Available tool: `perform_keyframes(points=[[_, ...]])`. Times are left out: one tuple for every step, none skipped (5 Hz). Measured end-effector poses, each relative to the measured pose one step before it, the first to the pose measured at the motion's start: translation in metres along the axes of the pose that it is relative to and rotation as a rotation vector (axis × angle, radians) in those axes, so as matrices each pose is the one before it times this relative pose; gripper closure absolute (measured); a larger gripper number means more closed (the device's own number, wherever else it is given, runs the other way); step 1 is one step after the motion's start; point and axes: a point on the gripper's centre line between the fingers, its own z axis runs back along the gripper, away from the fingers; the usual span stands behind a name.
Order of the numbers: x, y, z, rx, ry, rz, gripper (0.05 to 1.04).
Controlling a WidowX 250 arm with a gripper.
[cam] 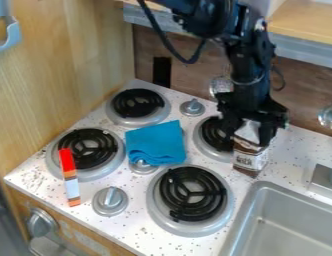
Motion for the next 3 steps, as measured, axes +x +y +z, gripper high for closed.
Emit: perform_keyframes(points=[[-0.01492,0.00067,0.01161,0.0025,-0.0080,-0.0017,0.255],[-0.01557,0.00061,0.01302,0.0058,-0.0092,0.0117,0.255],[-0.02066,0.00047,0.00970,0.0087,0.0111,-0.0045,0.255]])
